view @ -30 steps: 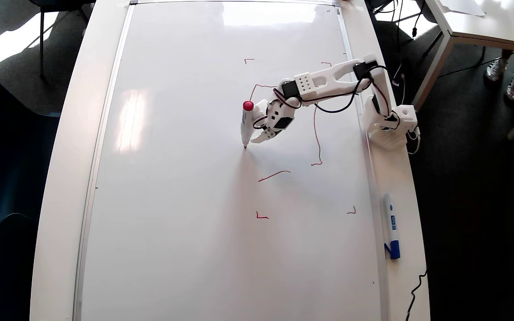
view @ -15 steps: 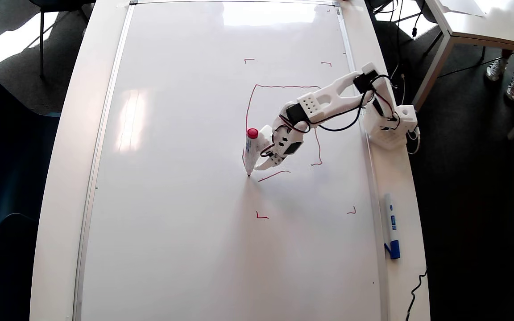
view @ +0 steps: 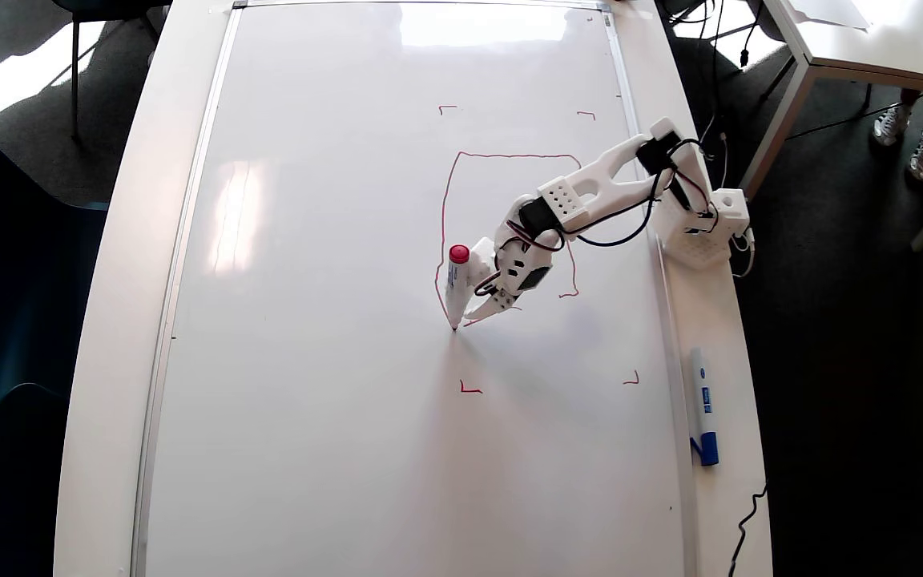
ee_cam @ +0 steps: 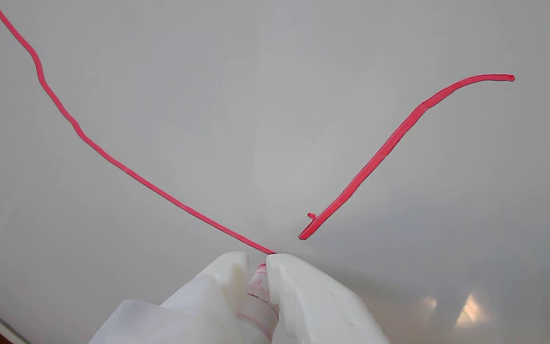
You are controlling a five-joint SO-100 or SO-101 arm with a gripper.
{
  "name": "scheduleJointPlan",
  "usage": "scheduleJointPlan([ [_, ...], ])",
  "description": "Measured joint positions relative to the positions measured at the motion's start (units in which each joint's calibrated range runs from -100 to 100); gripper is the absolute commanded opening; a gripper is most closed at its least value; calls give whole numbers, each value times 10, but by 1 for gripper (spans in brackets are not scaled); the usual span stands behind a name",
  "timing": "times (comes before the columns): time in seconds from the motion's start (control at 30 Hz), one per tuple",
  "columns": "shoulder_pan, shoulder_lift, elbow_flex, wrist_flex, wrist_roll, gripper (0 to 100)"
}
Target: Draw on a whiteboard a robot head using a pen attached to the gripper
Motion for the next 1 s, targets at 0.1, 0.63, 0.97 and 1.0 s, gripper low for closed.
scheduleJointPlan([
  [0.1, -1, -13, -13, 52, -1, 1],
  [0.63, 55, -80, 32, 122, 25, 1],
  [0.97, 60, -80, 36, 92, 25, 1],
  [1.0, 61, -80, 36, 89, 25, 1],
])
